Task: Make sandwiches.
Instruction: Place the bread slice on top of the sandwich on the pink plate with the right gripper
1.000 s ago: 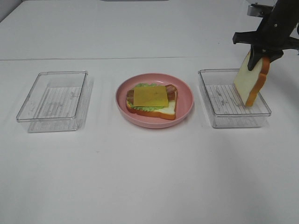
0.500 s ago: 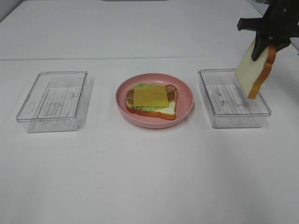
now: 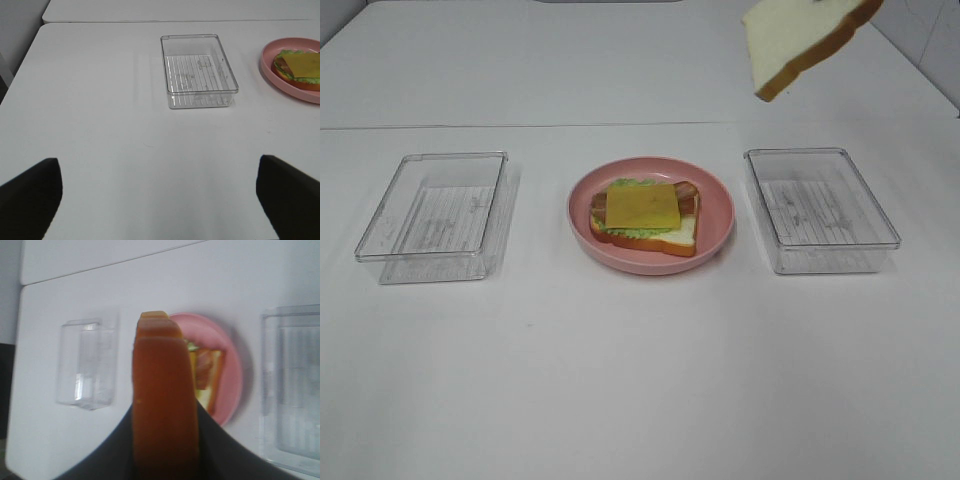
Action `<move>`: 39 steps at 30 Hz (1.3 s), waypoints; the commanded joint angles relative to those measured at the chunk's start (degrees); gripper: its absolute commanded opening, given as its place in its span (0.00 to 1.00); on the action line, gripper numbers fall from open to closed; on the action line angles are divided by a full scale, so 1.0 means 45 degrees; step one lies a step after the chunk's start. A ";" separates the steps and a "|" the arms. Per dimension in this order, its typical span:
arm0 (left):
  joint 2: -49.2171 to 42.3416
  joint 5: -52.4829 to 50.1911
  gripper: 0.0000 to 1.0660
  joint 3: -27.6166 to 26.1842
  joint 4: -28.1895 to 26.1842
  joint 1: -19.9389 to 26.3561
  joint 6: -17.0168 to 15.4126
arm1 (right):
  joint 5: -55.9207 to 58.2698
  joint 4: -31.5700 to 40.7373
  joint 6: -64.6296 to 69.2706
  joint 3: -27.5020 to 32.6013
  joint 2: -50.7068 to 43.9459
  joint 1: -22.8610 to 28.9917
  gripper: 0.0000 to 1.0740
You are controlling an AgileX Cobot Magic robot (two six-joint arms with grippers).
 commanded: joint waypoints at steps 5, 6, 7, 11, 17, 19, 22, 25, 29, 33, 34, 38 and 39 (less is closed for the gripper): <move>-0.0255 -0.0038 0.92 0.0076 0.0000 -0.0064 0.0025 | -0.1299 0.3603 -0.2470 0.1974 -0.0076 0.0637 0.00; -0.0255 -0.0038 0.92 0.0076 0.0000 -0.0064 0.0025 | -0.2139 0.3667 -0.2546 0.2330 0.0089 0.1095 0.00; -0.0255 -0.0038 0.92 0.0076 0.0000 -0.0064 0.0025 | -0.2496 0.3667 -0.2546 0.2419 0.0267 0.1362 0.00; -0.0255 -0.0038 0.92 0.0076 0.0000 -0.0064 0.0025 | -0.3043 0.3909 -0.2546 0.2419 0.0955 0.2114 0.00; -0.0255 -0.0038 0.92 0.0076 0.0000 -0.0064 0.0025 | -0.3552 0.5984 -0.3603 0.2406 0.2865 0.3005 0.00; -0.0255 -0.0038 0.92 0.0076 0.0000 -0.0064 0.0025 | -0.3578 0.6226 -0.3756 0.2406 0.3119 0.3030 0.00; -0.0255 -0.0038 0.92 0.0076 0.0000 -0.0064 0.0025 | -0.3743 0.6634 -0.3960 0.2406 0.3680 0.3030 0.00; -0.0255 -0.0038 0.92 0.0076 0.0000 -0.0064 0.0025 | -0.3998 0.6646 -0.3960 0.2406 0.4023 0.3030 0.00; -0.0255 -0.0038 0.92 0.0076 0.0000 -0.0064 0.0025 | -0.4214 0.6825 -0.3960 0.2406 0.4482 0.3119 0.00; -0.0255 -0.0038 0.92 0.0076 0.0000 -0.0064 0.0025 | -0.4227 0.6875 -0.3960 0.2406 0.4749 0.3323 0.00; -0.0255 -0.0038 0.92 0.0076 0.0000 -0.0064 0.0025 | -0.4240 0.6837 -0.3960 0.2406 0.4915 0.3425 0.00; -0.0255 -0.0038 0.92 0.0076 0.0000 -0.0064 0.0025 | -0.4596 0.6812 -0.3960 0.2406 0.4966 0.3412 0.00; -0.0255 -0.0038 0.92 0.0076 0.0000 -0.0064 0.0025 | -0.4596 0.6812 -0.3960 0.2406 0.4966 0.3412 0.00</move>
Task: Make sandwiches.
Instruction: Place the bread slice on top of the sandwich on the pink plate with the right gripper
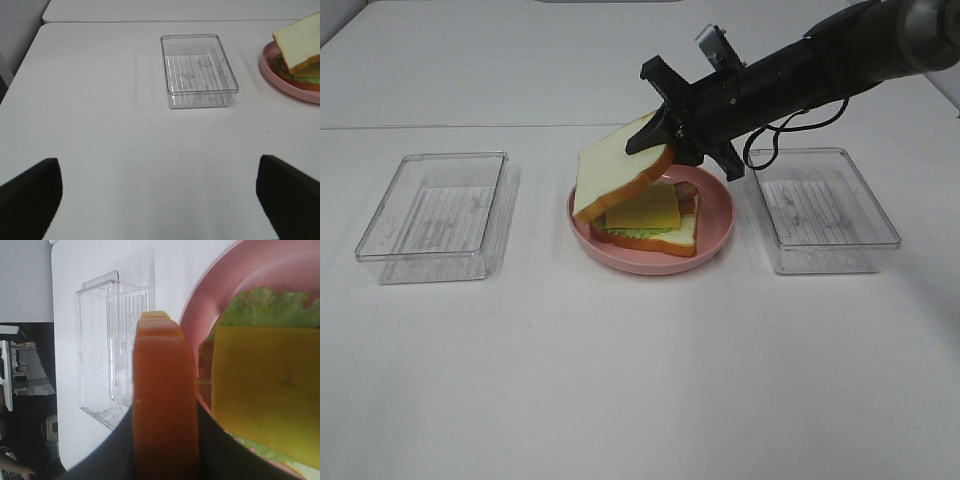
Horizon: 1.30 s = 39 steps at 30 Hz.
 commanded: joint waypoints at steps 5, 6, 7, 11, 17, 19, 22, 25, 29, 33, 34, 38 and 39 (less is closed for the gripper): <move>-0.0255 -0.0038 0.92 0.0076 0.0000 -0.0064 0.0025 | -0.0484 0.0064 -0.0178 0.0038 0.0000 -0.0025 0.00; -0.0255 -0.0038 0.92 0.0076 0.0000 -0.0064 0.0025 | -0.0535 -0.0166 -0.0089 0.0038 0.0025 -0.0025 0.00; -0.0255 -0.0038 0.92 0.0076 0.0000 -0.0064 0.0025 | -0.0535 -0.0306 0.0025 0.0038 0.0064 -0.0025 0.00; -0.0255 -0.0038 0.92 0.0076 0.0000 -0.0064 0.0025 | -0.0535 -0.0522 0.0306 0.0038 0.0216 -0.0025 0.00; -0.0255 -0.0038 0.92 0.0076 0.0000 -0.0064 0.0025 | -0.0484 -0.0560 0.0357 0.0038 0.0471 -0.0025 0.00; -0.0255 -0.0038 0.92 0.0076 0.0000 -0.0064 0.0025 | -0.0484 -0.0560 0.0357 0.0038 0.0471 -0.0025 0.00; -0.0255 -0.0038 0.92 0.0076 0.0000 -0.0064 0.0025 | -0.0497 -0.0611 0.0357 0.0038 0.0471 -0.0025 0.00; -0.0255 -0.0038 0.92 0.0076 0.0000 -0.0064 0.0025 | -0.0497 -0.0777 0.0357 0.0038 0.0471 -0.0025 0.05; -0.0255 -0.0038 0.92 0.0076 0.0000 -0.0064 0.0025 | -0.0497 -0.1324 0.1324 0.0038 0.0458 -0.0025 0.44; -0.0255 -0.0038 0.92 0.0076 0.0000 -0.0064 0.0025 | -0.0484 -0.1923 0.1541 0.0038 0.0458 -0.0025 0.67; -0.0255 -0.0038 0.92 0.0076 0.0000 -0.0064 0.0025 | -0.0433 -0.2305 0.1541 0.0038 0.0420 -0.0025 0.74; -0.0255 -0.0038 0.92 0.0076 0.0000 -0.0064 0.0025 | -0.0382 -0.2750 0.1592 0.0038 0.0344 -0.0025 0.75; -0.0255 -0.0038 0.92 0.0076 0.0000 -0.0064 0.0025 | -0.0382 -0.3196 0.1744 0.0038 0.0229 -0.0025 0.75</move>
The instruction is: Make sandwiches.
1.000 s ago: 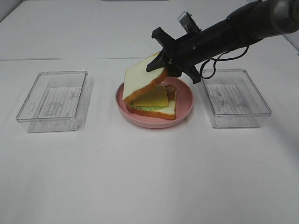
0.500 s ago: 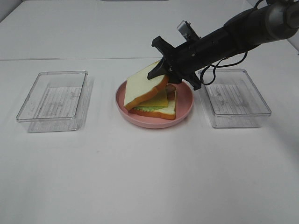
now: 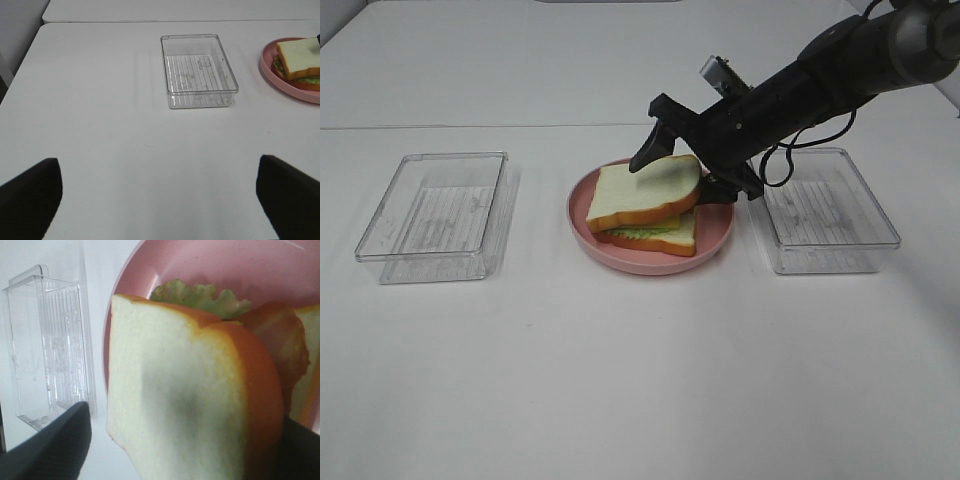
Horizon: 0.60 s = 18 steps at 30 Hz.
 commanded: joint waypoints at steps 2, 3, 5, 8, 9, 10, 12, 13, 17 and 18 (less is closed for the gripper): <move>-0.0255 -0.0038 0.92 0.0076 0.0000 -0.0064 0.0025 | 0.0178 -0.0764 0.0229 0.0038 -0.0255 0.0000 0.75; -0.0255 -0.0038 0.92 0.0076 0.0000 -0.0064 0.0025 | 0.0076 -0.1388 0.0509 0.0038 -0.0446 0.0000 0.75; -0.0255 -0.0038 0.92 0.0076 0.0000 -0.0064 0.0025 | -0.0013 -0.2088 0.0853 0.0038 -0.0662 0.0000 0.75; -0.0255 -0.0038 0.92 0.0076 0.0000 -0.0064 0.0025 | -0.0064 -0.3514 0.1630 0.0038 -0.1133 0.0000 0.75; -0.0255 -0.0038 0.92 0.0076 0.0000 -0.0064 0.0025 | -0.0064 -0.3896 0.1910 0.0038 -0.1299 0.0000 0.75; -0.0255 -0.0038 0.92 0.0076 0.0000 -0.0064 0.0025 | -0.0064 -0.3896 0.1910 0.0038 -0.1299 0.0000 0.75; -0.0255 -0.0038 0.92 0.0076 0.0000 -0.0064 0.0025 | 0.0064 -0.5475 0.2865 0.0038 -0.1833 0.0000 0.75; -0.0255 -0.0038 0.92 0.0076 0.0000 -0.0064 0.0025 | 0.0064 -0.5475 0.2865 0.0038 -0.1833 0.0000 0.75; -0.0255 -0.0038 0.92 0.0076 0.0000 -0.0064 0.0025 | 0.0242 -0.8289 0.4482 0.0038 -0.2916 0.0000 0.75; -0.0255 -0.0038 0.92 0.0076 0.0000 -0.0064 0.0025 | 0.0713 -0.9333 0.4622 0.0038 -0.3349 0.0000 0.75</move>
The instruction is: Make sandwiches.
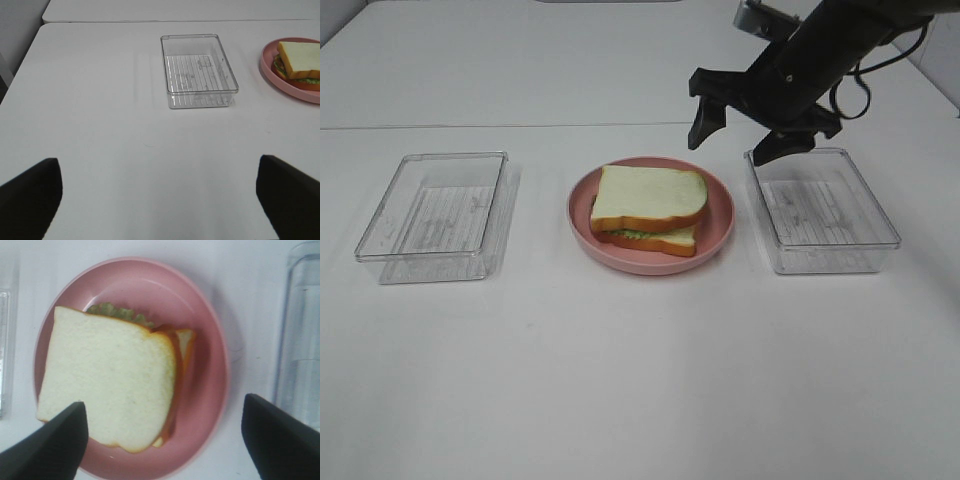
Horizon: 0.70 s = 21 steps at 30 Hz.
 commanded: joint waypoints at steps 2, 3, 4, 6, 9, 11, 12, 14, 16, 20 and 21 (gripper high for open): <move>-0.0255 -0.0038 0.92 0.0076 0.0000 -0.0064 0.0025 | 0.0904 -0.2139 0.0713 0.0038 -0.0866 0.0000 0.75; -0.0255 -0.0038 0.92 0.0076 0.0000 -0.0064 0.0025 | 0.1439 -0.3018 0.1222 0.0038 -0.1210 -0.0013 0.75; -0.0255 -0.0038 0.92 0.0076 0.0000 -0.0064 0.0025 | 0.1439 -0.3018 0.1222 0.0038 -0.1210 -0.0013 0.75; -0.0255 -0.0038 0.92 0.0076 0.0000 -0.0064 0.0025 | 0.1732 -0.3463 0.1541 0.0038 -0.1388 -0.0013 0.75; -0.0255 -0.0038 0.92 0.0076 0.0000 -0.0064 0.0025 | 0.2457 -0.4775 0.2215 0.0038 -0.1897 -0.0038 0.75; -0.0255 -0.0038 0.92 0.0076 0.0000 -0.0064 0.0025 | 0.2763 -0.5080 0.2228 0.0013 -0.1986 -0.0497 0.75; -0.0255 -0.0038 0.92 0.0076 0.0000 -0.0064 0.0025 | 0.2763 -0.5080 0.2228 0.0013 -0.1986 -0.0497 0.75; -0.0255 -0.0038 0.92 0.0076 0.0000 -0.0064 0.0025 | 0.2992 -0.4991 0.2228 0.0013 -0.1986 -0.1311 0.74; -0.0255 -0.0038 0.92 0.0076 0.0000 -0.0064 0.0025 | 0.3107 -0.4927 0.2241 0.0013 -0.1986 -0.1642 0.74; -0.0255 -0.0038 0.92 0.0076 0.0000 -0.0064 0.0025 | 0.3705 -0.4787 0.2266 0.0013 -0.2203 -0.2355 0.74; -0.0255 -0.0038 0.92 0.0076 0.0000 -0.0064 0.0025 | 0.3858 -0.4915 0.2266 0.0051 -0.2445 -0.2483 0.74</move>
